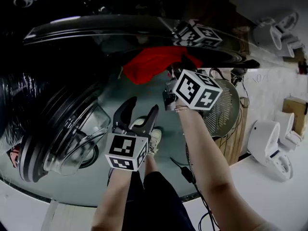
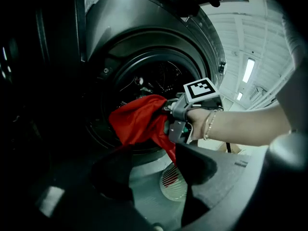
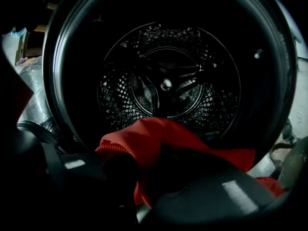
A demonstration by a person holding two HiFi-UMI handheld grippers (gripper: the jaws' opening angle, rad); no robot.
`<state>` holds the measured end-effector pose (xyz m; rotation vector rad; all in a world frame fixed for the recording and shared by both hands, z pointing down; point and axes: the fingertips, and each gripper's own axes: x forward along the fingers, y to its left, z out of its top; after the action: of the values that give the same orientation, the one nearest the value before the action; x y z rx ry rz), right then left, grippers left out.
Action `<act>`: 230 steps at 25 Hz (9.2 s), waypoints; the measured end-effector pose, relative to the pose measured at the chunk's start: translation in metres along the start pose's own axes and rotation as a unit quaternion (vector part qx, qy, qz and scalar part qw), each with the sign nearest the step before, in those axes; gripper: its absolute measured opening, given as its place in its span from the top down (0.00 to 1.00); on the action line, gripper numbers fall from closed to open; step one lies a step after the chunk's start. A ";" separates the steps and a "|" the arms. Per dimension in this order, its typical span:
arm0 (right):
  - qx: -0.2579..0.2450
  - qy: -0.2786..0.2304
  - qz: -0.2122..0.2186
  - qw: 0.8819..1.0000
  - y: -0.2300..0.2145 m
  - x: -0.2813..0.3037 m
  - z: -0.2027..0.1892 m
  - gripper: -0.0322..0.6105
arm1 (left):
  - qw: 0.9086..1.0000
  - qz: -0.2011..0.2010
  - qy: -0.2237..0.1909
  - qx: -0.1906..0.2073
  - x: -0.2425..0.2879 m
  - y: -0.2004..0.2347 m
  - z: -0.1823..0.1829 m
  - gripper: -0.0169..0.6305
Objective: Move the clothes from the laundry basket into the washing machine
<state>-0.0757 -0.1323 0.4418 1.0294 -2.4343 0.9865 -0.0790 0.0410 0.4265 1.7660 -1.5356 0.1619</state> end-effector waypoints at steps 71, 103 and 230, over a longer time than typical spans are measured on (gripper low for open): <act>-0.054 0.001 -0.022 0.998 -0.013 0.059 0.017 0.18 | 1.000 0.003 -0.027 -0.012 0.015 0.018 0.001 0.57; -0.015 -0.108 0.078 0.991 0.020 0.037 0.045 0.81 | 0.999 -0.003 -0.035 -0.034 0.006 0.010 -0.008 0.59; -0.088 -0.158 0.007 0.983 0.178 -0.473 0.164 0.91 | 0.946 -0.211 -0.004 0.246 -0.206 -0.302 0.199 0.97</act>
<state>0.1181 0.0798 -0.0053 1.1833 -2.7257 0.6346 0.0589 0.0726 0.0348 2.4496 -1.1433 0.3469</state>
